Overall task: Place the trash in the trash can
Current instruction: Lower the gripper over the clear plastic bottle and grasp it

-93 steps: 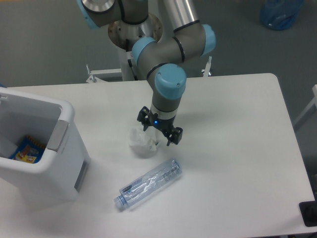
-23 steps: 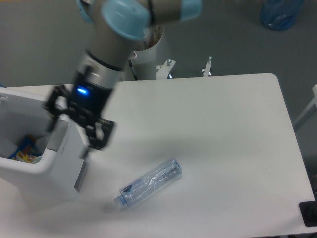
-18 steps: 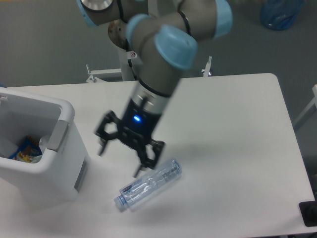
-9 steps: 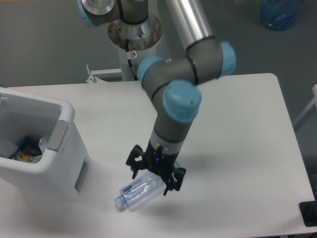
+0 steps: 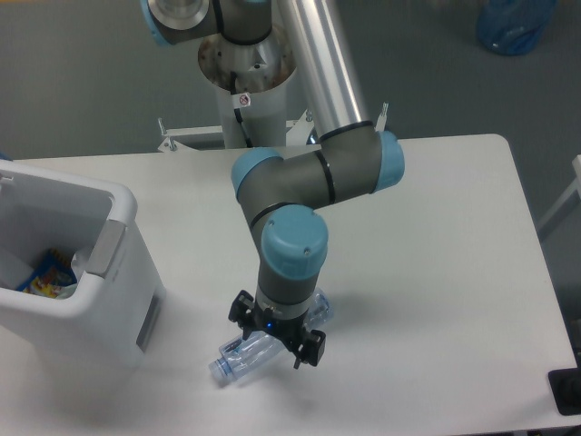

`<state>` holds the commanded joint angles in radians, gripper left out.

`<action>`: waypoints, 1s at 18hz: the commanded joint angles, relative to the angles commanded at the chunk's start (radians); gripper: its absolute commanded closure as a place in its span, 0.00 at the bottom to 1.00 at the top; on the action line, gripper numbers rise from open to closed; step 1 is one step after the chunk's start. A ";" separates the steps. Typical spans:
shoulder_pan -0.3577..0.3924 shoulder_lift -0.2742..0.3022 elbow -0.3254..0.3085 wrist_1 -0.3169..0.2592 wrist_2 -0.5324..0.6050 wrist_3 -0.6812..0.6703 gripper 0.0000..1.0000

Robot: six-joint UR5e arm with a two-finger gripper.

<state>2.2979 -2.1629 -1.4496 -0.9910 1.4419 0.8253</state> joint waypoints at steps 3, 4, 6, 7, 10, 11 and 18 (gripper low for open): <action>-0.018 -0.006 -0.011 -0.002 0.002 0.021 0.00; -0.023 -0.008 -0.014 -0.002 0.000 0.023 0.00; -0.025 -0.021 -0.017 -0.002 0.002 0.022 0.00; -0.034 -0.029 -0.014 -0.002 0.002 0.021 0.00; -0.054 -0.049 -0.009 0.002 0.035 0.022 0.00; -0.061 -0.054 -0.009 0.000 0.035 0.021 0.00; -0.066 -0.098 0.017 0.008 0.046 0.018 0.08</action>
<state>2.2319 -2.2610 -1.4328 -0.9833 1.4879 0.8437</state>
